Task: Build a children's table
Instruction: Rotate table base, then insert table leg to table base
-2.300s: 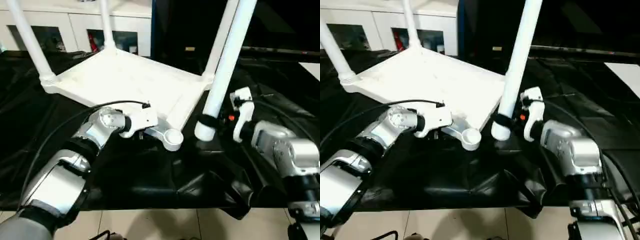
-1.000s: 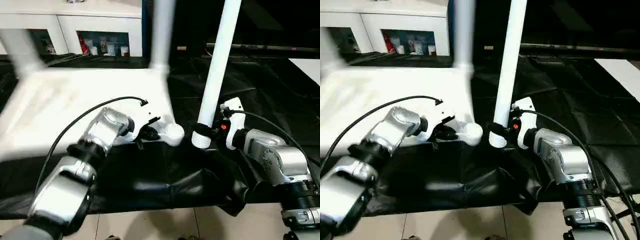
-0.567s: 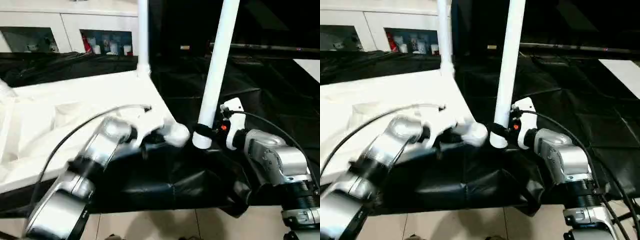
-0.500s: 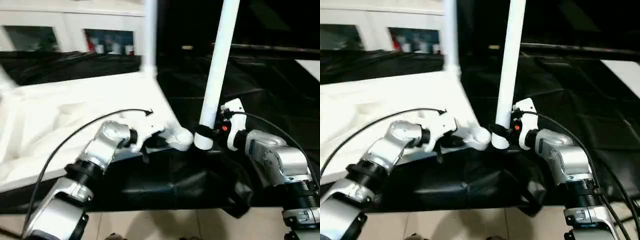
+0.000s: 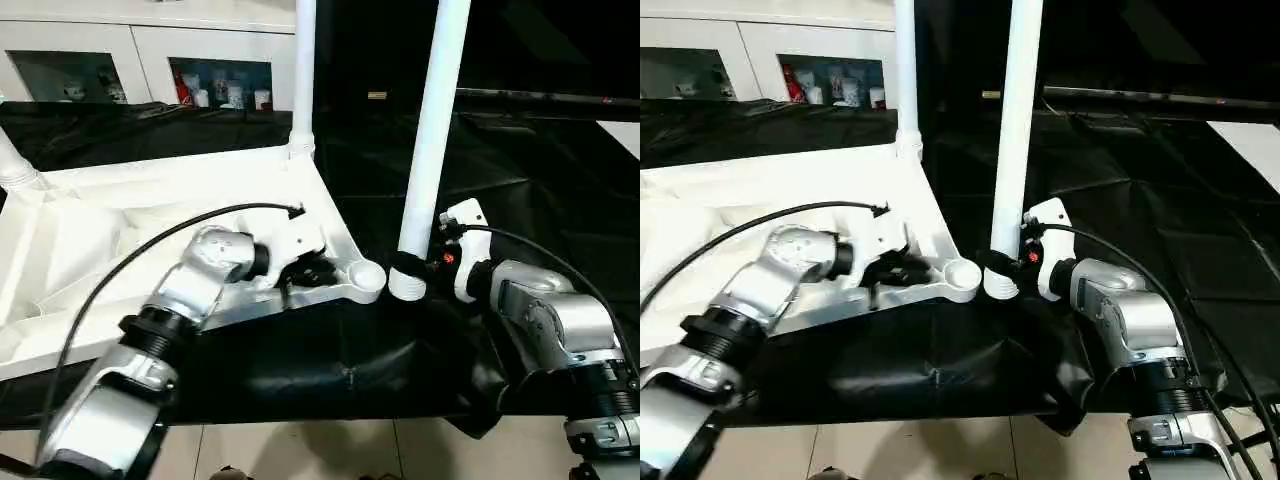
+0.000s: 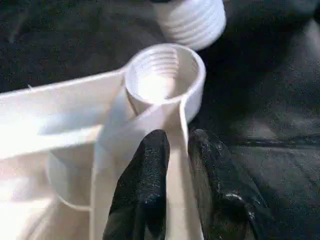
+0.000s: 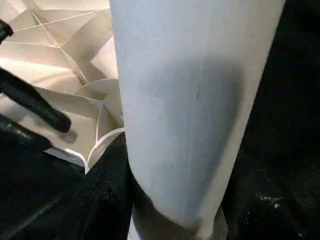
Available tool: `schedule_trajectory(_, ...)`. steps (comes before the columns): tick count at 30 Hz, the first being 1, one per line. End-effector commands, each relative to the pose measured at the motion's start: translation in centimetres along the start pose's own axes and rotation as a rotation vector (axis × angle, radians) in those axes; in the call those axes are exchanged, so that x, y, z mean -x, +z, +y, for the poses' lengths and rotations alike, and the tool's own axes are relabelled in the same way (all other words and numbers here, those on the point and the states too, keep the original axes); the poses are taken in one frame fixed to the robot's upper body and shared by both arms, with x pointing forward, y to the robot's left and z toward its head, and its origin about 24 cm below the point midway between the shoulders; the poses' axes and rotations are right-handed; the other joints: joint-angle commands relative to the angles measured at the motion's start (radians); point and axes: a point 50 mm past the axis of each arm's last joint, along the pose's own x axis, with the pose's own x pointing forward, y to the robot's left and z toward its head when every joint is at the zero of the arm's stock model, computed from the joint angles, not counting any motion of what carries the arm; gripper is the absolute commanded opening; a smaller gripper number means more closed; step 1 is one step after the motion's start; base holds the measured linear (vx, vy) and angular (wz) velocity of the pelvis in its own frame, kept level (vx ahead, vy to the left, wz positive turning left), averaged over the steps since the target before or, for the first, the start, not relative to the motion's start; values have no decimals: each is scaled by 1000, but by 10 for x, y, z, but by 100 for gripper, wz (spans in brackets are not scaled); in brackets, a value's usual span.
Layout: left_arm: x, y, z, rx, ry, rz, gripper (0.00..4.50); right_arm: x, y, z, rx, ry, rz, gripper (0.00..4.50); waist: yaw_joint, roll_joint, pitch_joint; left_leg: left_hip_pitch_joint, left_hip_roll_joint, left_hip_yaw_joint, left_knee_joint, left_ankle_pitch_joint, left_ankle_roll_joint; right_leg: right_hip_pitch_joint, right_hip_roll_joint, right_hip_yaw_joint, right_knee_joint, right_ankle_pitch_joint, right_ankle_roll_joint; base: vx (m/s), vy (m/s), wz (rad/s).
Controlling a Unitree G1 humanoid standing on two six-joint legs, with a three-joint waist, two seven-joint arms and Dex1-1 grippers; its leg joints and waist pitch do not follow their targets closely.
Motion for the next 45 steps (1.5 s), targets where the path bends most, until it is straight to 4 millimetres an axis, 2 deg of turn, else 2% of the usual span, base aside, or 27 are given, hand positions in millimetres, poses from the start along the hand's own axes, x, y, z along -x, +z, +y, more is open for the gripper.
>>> schedule_trajectory(1, -2, -2, -4, 15, -35, 2, 96, 2, 7, -2, 29, -7, -21, 190, 0, 5, -79, 9, -7, 11, -68, -226, 5, 70, -34, 32, -72, -257, -172, 0, 0, 0)
schedule_trajectory(3, -1, -3, -6, 36, -49, 6, 113, 2, 8, -2, 30, -7, -22, 190, 0, 4, -79, 9, -6, 12, -68, -225, 4, 69, -35, 32, -70, -250, -177, 0, 0, 0)
schedule_trajectory(4, -1, -4, -6, 47, -52, 4, 113, 1, 8, -2, 31, -7, -22, 190, -1, 1, -79, 8, -7, 13, -68, -225, 6, 69, -34, 32, -71, -252, -176, 0, 0, 0)
schedule_trajectory(5, -1, -4, -6, 54, -54, 2, 113, 1, 8, -2, 31, -7, -22, 190, 1, 3, -80, 9, -7, 12, -68, -222, 6, 70, -35, 32, -70, -250, -178, 0, 0, 0)
schedule_trajectory(7, -2, -5, -4, 37, -23, 16, 141, 1, 8, -3, 37, -5, -19, 190, 0, 3, -80, 8, -7, 12, -68, -218, 7, 70, -34, 32, -70, -243, -178, 0, 0, 0)
schedule_trajectory(8, -2, -6, -4, 32, -12, 21, 148, 1, 8, -2, 39, -4, -18, 190, 0, -1, -79, 8, -7, 12, -68, -223, 8, 70, -35, 32, -72, -253, -175, 0, 0, 0)
schedule_trajectory(9, -2, -8, -3, 25, 4, 33, 152, 0, 9, -2, 42, 0, -17, 190, 0, 2, -79, 8, -7, 12, -68, -223, 9, 70, -35, 31, -72, -259, -170, 0, 0, 0)
schedule_trajectory(11, -2, -8, -2, 25, 11, 36, 153, 0, 9, -2, 43, 0, -18, 190, 0, 0, -79, 7, -8, 12, -67, -222, 10, 71, -34, 32, -73, -267, -163, 0, 0, 0)
schedule_trajectory(12, -2, -8, -1, 27, 15, 36, 153, 0, 9, -2, 43, 0, -19, 190, 1, 3, -80, 7, -8, 12, -67, -216, 10, 70, -35, 32, -72, -265, -162, 0, 0, 0)
schedule_trajectory(20, -2, -9, -1, 48, 2, 38, 153, 0, 9, -2, 44, 5, -19, 190, 0, 2, -79, 8, -7, 12, -67, -217, 10, 70, -35, 32, -71, -254, -171, 0, 0, 0)
schedule_trajectory(22, -1, -11, -2, 56, -5, 41, 124, 0, 10, -2, 45, 5, -20, 190, 0, 2, -79, 8, -7, 12, -68, -220, 9, 70, -35, 32, -72, -264, -168, 0, 0, 0)
schedule_trajectory(23, -1, -12, -2, 56, -5, 46, 124, 0, 10, -2, 45, 5, -21, 190, 1, 4, -79, 8, -7, 12, -68, -220, 8, 69, -35, 32, -72, -264, -167, 0, 0, 0)
schedule_trajectory(28, 0, -14, -4, 65, -19, 54, 70, -1, 16, -1, 52, 3, -54, 190, 0, 1, -80, 7, -7, 12, -67, -214, 9, 70, -35, 32, -70, -250, -171, 0, 0, 0)
schedule_trajectory(29, 0, -14, -4, 65, -19, 54, 70, -1, 16, -1, 52, 3, -56, 190, 0, 2, -80, 8, -7, 12, -68, -214, 9, 70, -35, 32, -70, -251, -171, 0, 0, 0)
schedule_trajectory(32, -1, -15, -3, 73, -2, 51, 42, -1, 29, 4, 114, 43, -139, 190, 0, 2, -79, 8, -7, 12, -67, -222, 8, 69, -36, 32, -72, -269, -165, 0, 0, 0)
schedule_trajectory(33, 0, -15, -3, 76, -2, 47, 35, 1, 31, 5, 136, 63, -142, 190, -1, -1, -79, 8, -7, 13, -67, -228, 12, 69, -35, 32, -73, -274, -164, 0, 0, 0)
schedule_trajectory(35, 0, -14, -3, 80, -3, 40, 12, 3, 36, 7, 131, 93, -140, 190, 0, 0, -79, 8, -7, 12, -67, -221, 16, 70, -34, 32, -71, -267, -165, 0, 0, 0)
schedule_trajectory(39, 0, -14, -4, 88, -11, 26, 0, 4, 47, 13, 46, 174, -166, 190, 2, 0, -80, 9, -6, 12, -67, -215, 24, 70, -34, 32, -70, -257, -174, 0, 0, 0)
schedule_trajectory(43, -1, -13, -5, 91, -13, 9, 0, -1, 46, 16, 38, 203, -146, 190, 3, -1, -79, 9, -5, 12, -67, -215, 16, 68, -36, 32, -69, -264, -174, 0, 0, 0)
schedule_trajectory(45, -1, -13, -6, 94, -14, -2, 0, -11, 40, 17, 38, 218, -111, 190, 2, -5, -81, 7, -5, 12, -67, -203, 15, 69, -37, 32, -67, -250, -178, 0, 0, 0)
